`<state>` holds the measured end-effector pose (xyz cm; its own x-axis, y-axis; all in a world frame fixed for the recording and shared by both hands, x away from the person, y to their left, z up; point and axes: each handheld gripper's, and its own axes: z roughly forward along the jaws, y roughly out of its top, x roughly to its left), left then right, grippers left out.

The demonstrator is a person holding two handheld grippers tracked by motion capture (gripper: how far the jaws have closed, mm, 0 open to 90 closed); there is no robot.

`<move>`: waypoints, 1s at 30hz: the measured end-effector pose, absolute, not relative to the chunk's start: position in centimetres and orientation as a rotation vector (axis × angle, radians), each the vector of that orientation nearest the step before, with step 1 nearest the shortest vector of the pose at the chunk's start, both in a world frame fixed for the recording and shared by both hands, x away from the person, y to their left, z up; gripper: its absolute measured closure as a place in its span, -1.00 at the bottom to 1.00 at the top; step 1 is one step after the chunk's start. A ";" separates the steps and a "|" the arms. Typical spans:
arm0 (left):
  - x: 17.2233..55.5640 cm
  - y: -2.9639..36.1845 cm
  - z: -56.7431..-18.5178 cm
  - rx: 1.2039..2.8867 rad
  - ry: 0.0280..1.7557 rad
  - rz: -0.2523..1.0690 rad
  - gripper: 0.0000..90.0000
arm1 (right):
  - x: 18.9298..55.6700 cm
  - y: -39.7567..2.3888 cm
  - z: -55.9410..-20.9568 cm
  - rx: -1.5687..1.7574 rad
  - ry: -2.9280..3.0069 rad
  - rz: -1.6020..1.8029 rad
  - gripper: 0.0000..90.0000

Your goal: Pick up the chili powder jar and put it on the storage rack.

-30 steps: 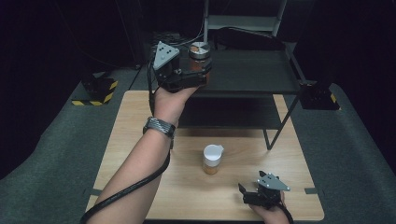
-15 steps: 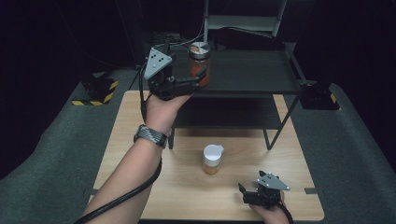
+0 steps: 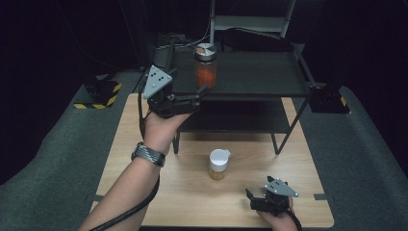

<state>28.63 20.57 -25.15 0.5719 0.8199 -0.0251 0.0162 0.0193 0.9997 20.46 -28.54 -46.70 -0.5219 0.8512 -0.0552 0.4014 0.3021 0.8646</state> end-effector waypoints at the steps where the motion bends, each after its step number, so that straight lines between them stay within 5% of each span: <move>1: 28.6 20.6 -25.1 1.428 0.768 0.730 -0.99 | 20.4 -28.5 -46.7 1.110 2.058 1.147 -0.92; 30: 24.2 22.4 -32.1 1.511 0.783 0.699 -0.99 | 20.4 -28.5 -46.7 1.107 2.058 1.147 -0.92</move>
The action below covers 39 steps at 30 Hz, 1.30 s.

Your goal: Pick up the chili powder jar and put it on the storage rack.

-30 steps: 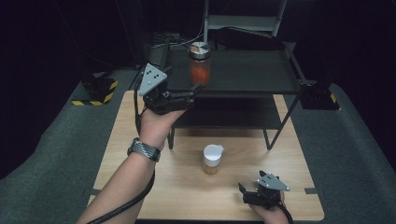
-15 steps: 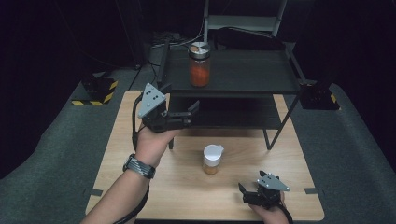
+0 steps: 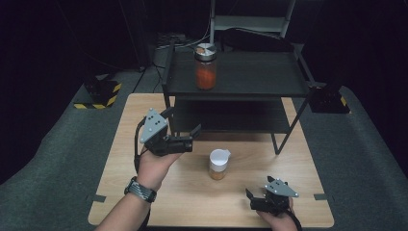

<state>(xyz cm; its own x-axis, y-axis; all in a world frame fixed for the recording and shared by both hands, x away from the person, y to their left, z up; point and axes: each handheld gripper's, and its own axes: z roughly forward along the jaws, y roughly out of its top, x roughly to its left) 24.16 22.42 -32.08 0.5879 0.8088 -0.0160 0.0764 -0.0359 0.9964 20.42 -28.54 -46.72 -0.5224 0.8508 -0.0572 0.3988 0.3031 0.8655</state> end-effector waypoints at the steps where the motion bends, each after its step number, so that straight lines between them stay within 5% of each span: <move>1: 24.1 22.5 -32.4 1.514 0.785 0.701 -0.99 | 20.4 -28.5 -46.7 1.107 2.058 1.147 -0.92; 39: 21.7 24.9 -43.7 1.652 0.904 0.619 -0.99 | 20.3 -28.3 -46.7 1.107 2.055 1.131 -0.92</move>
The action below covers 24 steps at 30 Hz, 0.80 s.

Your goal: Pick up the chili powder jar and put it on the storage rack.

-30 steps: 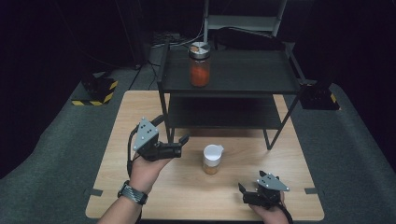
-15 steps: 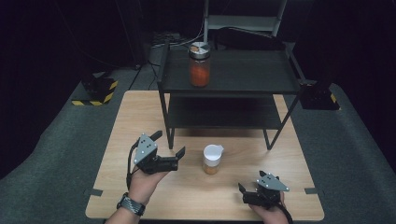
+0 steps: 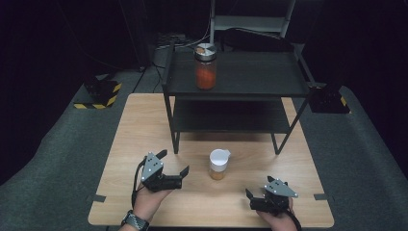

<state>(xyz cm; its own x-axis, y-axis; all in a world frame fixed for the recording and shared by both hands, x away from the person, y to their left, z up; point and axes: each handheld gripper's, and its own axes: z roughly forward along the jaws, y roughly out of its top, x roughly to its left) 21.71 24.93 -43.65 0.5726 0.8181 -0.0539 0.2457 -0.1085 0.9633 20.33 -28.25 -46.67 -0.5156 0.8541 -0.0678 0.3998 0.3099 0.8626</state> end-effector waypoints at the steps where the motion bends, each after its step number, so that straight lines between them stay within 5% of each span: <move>1: 21.5 25.0 -44.3 1.659 0.909 0.617 -0.99 | 20.3 -28.2 -46.7 1.108 2.054 1.130 -0.92; 24: 20.5 25.7 -47.7 1.826 1.041 0.617 -0.99 | 20.0 -27.9 -46.8 1.100 2.038 1.116 -0.92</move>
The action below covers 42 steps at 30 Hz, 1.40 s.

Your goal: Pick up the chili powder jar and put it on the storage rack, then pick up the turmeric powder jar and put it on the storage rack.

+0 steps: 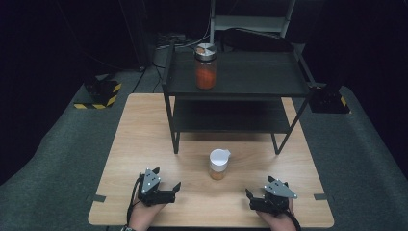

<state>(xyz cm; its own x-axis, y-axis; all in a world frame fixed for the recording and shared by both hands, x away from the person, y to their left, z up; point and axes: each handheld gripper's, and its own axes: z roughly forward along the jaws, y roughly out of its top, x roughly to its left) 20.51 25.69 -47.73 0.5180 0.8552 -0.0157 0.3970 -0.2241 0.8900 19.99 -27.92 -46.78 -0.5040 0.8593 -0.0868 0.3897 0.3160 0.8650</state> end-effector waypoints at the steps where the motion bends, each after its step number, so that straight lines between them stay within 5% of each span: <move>1: 20.4 25.6 -47.7 1.832 1.034 0.627 -0.99 | 20.0 -27.9 -46.8 1.102 2.038 1.115 -0.92; 9: 20.4 24.4 -47.0 1.951 0.999 0.685 -0.99 | 19.9 -28.0 -46.8 1.104 2.031 1.121 -0.92; 42: 19.9 24.9 -47.2 1.936 0.970 0.672 -0.98 | 19.1 -28.1 -46.2 1.033 1.999 1.180 -0.93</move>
<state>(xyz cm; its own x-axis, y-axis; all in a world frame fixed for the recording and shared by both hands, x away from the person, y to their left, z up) 19.88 24.92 -47.19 0.5555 0.8270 0.0872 0.3727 -0.3413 0.8629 19.15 -28.07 -46.16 -0.5233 0.8463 -0.0999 0.3214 0.3046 0.8966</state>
